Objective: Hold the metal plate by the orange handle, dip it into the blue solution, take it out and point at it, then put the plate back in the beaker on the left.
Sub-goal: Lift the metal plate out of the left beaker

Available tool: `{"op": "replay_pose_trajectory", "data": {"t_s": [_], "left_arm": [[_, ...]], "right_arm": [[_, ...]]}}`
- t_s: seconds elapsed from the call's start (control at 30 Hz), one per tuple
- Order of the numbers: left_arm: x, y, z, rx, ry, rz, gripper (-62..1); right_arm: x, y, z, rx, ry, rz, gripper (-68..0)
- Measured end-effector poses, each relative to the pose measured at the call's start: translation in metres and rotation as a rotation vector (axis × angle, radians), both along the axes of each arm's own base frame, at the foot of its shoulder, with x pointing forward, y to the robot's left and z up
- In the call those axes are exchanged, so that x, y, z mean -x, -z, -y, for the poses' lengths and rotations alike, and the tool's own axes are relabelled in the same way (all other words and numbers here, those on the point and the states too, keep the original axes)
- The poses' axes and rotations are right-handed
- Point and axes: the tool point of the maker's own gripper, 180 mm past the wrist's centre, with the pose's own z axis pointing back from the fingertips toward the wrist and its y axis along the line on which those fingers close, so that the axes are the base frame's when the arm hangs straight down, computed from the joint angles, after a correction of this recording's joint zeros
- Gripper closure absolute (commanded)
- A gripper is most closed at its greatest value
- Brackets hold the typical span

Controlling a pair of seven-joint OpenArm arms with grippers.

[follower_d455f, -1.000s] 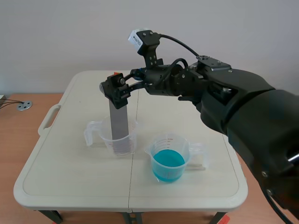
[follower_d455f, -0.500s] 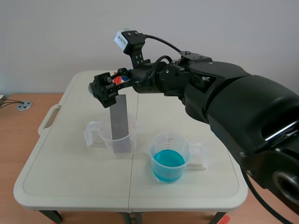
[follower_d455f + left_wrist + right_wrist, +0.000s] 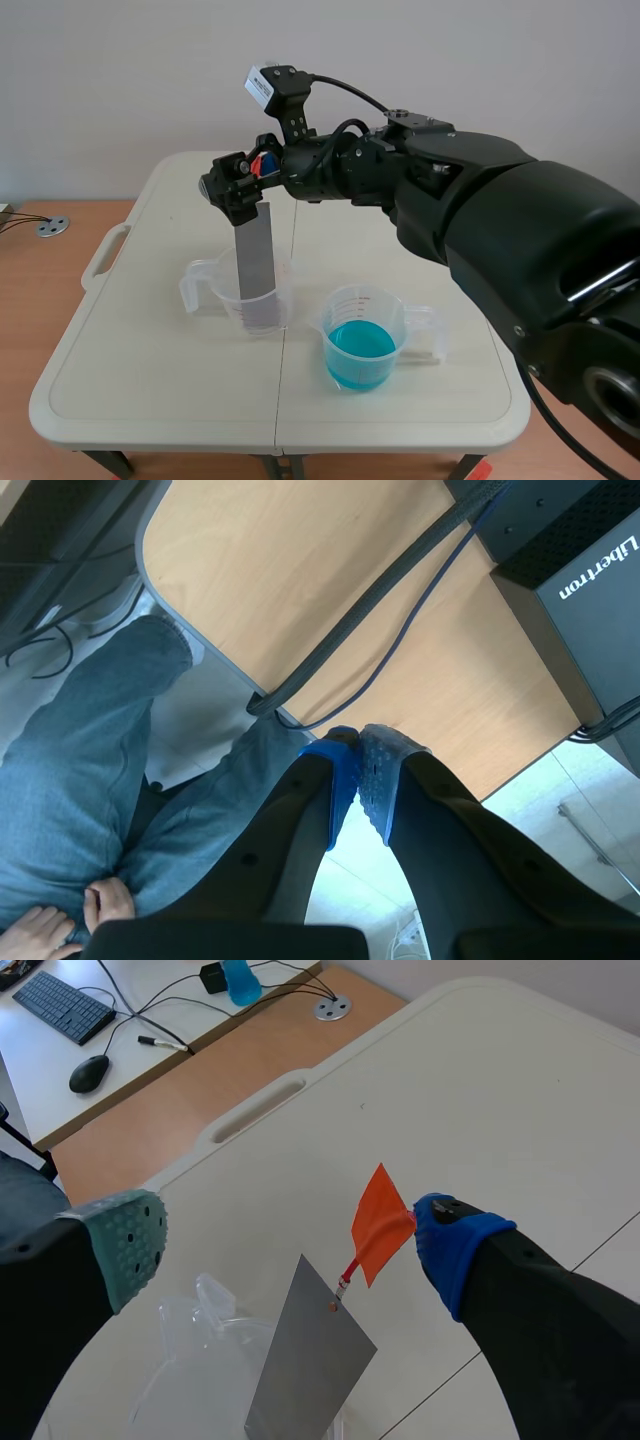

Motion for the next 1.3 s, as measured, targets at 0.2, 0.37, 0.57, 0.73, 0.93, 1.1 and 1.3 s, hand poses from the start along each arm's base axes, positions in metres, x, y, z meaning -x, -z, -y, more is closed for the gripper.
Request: {"op": "replay_pose_trajectory", "data": {"t_s": [0.2, 0.37, 0.57, 0.73, 0.93, 1.1, 1.3], "left_arm": [[0.000, 0.000, 0.000, 0.000, 0.000, 0.000, -3.4], [0.000, 0.000, 0.000, 0.000, 0.000, 0.000, -3.4], [0.000, 0.000, 0.000, 0.000, 0.000, 0.000, -3.4], [0.000, 0.000, 0.000, 0.000, 0.000, 0.000, -3.4], [0.000, 0.000, 0.000, 0.000, 0.000, 0.000, -3.4], [0.000, 0.000, 0.000, 0.000, 0.000, 0.000, -3.4], [0.000, 0.000, 0.000, 0.000, 0.000, 0.000, -3.4]], "right_arm": [[0.000, 0.000, 0.000, 0.000, 0.000, 0.000, -29.9], [0.000, 0.000, 0.000, 0.000, 0.000, 0.000, -20.3], [0.000, 0.000, 0.000, -0.001, 0.000, 0.000, -7.9], [0.000, 0.000, 0.000, -0.001, 0.000, 0.000, -1.3], [0.000, -0.001, 0.000, -0.008, 0.002, 0.005, -1.3], [0.003, -0.008, -0.004, -0.040, -0.026, 0.020, -1.4], [0.006, -0.013, -0.007, -0.073, -0.047, 0.033, -1.5]]}}
